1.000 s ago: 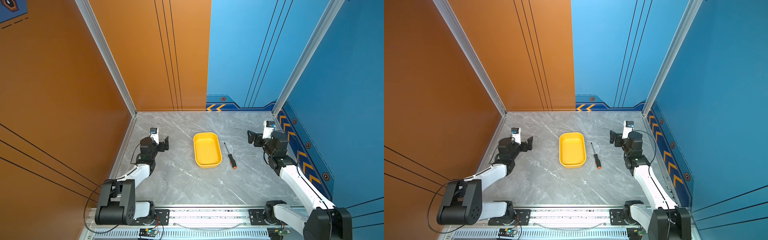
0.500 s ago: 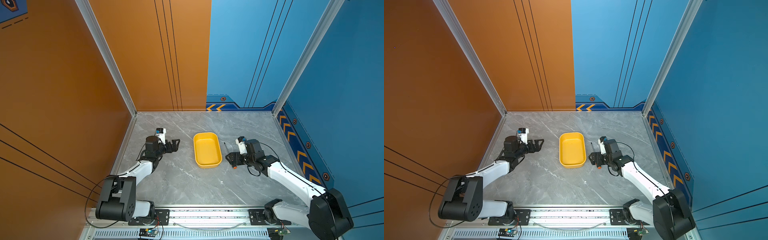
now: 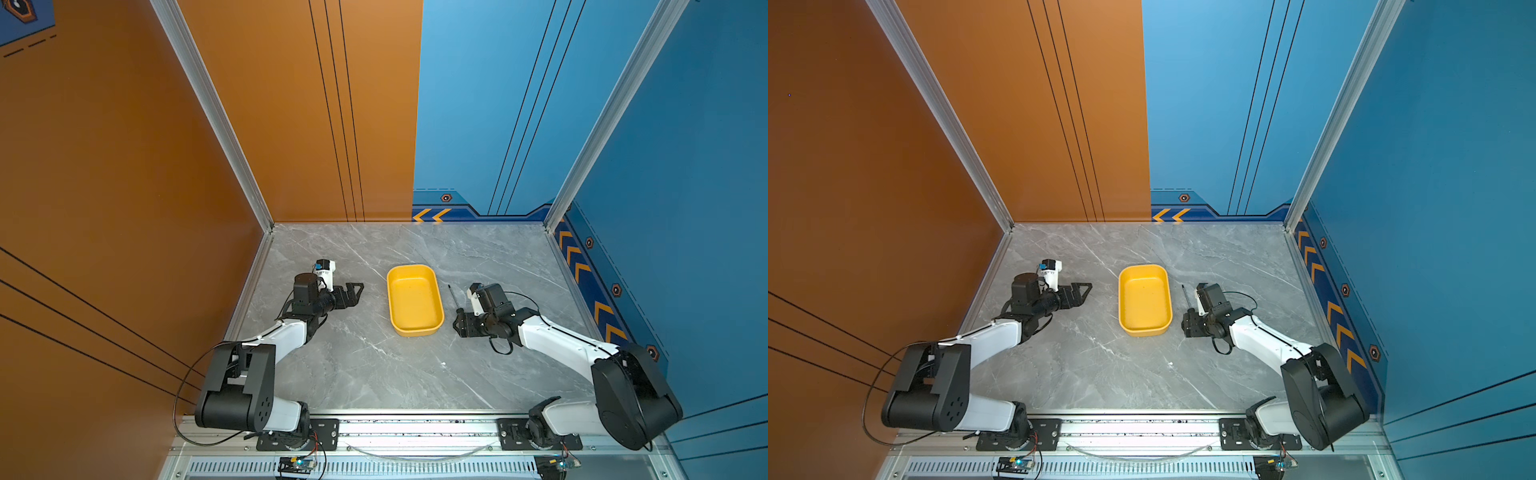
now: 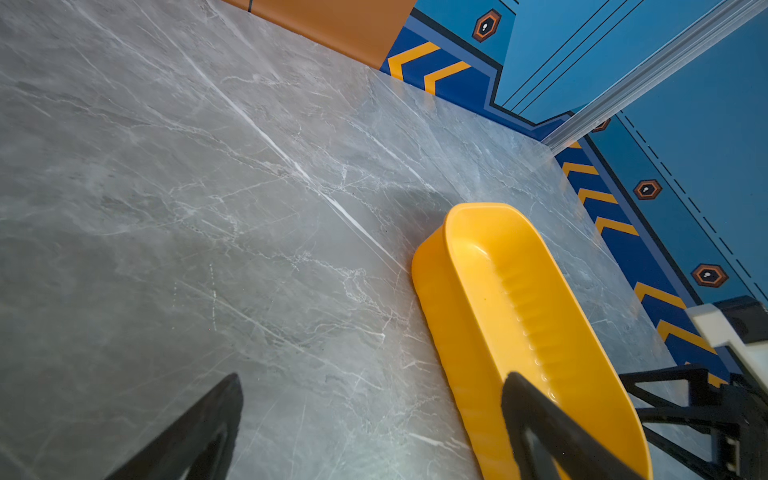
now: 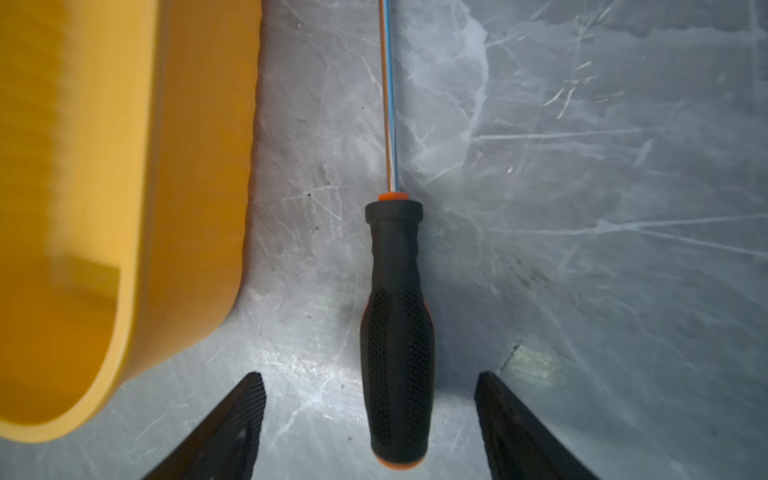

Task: Put the screwdriver in the bin
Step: 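Lower the right gripper and close it on the screwdriver's black handle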

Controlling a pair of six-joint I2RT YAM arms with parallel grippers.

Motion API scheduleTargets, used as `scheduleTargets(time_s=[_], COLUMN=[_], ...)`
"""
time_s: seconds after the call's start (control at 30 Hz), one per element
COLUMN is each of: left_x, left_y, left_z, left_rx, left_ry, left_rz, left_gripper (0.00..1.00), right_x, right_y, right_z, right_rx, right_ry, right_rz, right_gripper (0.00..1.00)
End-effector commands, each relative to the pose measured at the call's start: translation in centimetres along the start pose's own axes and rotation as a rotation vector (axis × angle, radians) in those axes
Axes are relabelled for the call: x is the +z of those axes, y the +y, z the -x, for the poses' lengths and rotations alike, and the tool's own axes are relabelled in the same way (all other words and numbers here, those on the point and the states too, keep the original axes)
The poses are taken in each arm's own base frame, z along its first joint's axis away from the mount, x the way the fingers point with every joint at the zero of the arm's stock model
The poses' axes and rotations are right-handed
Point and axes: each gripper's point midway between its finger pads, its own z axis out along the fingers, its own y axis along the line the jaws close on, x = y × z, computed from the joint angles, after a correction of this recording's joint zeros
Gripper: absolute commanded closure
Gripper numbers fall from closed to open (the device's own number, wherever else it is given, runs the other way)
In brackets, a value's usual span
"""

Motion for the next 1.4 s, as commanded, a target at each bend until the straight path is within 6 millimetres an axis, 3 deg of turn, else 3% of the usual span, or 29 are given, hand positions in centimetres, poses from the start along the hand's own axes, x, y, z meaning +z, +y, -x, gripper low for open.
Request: scheduleTargets(time_s=[0.0, 0.63, 0.97, 1.13, 1.37], left_x=[-0.1, 0.5, 0.7, 0.8, 0.8], left_y=[-0.9, -2.3, -2.3, -2.1, -2.3], left_z=[0.0, -0.6, -1.4, -1.5, -1.6], left_rx=[-0.007, -0.025, -0.014, -0.016, -0.014], left_ry=[0.019, 0.107, 0.142, 0.146, 0.149], left_rz=[-0.036, -0.094, -0.081, -0.078, -0.082], left_gripper=[0.02, 0.02, 0.02, 0.02, 0.02], right_x=[0.2, 2.2, 2.7, 2.9, 3.2], right_y=[-0.5, -1.2, -1.4, -1.3, -1.0], right_z=[0.5, 0.5, 0.4, 0.1, -0.3], right_rx=[-0.001, -0.001, 0.006, 0.016, 0.059], right_ry=[0.011, 0.060, 0.079, 0.101, 0.139], right_rz=[-0.047, -0.105, -0.122, -0.117, -0.109], right_gripper=[0.25, 0.47, 0.63, 0.81, 0.96])
